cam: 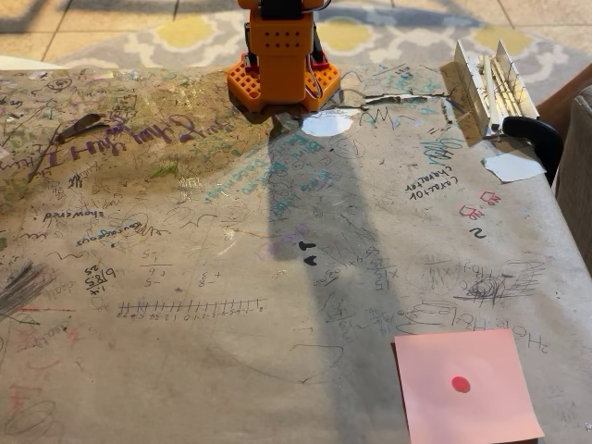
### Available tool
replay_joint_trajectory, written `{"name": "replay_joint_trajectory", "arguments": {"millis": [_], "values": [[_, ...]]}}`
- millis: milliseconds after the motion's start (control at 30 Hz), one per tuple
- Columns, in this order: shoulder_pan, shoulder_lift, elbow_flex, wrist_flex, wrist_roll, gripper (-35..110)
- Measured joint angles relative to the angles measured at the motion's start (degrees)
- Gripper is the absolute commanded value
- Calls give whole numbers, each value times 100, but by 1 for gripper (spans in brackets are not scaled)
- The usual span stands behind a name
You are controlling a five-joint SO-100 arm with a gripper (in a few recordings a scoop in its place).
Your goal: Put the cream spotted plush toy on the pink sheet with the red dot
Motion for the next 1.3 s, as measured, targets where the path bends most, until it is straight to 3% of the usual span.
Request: {"name": "replay_joint_trajectory", "arguments": {"millis": [300, 767, 933, 1067, 1133, 1300], "values": [[-149, 123, -1811, -422, 334, 0], [-562, 193, -1468, -756, 264, 0], [-1020, 185, 211, -712, 387, 20], [-1169, 97, 3437, -2320, -1389, 23], [-1195, -53, 4975, -2689, -1679, 23], [-1063, 9, 5634, -2391, -1811, 24]]}}
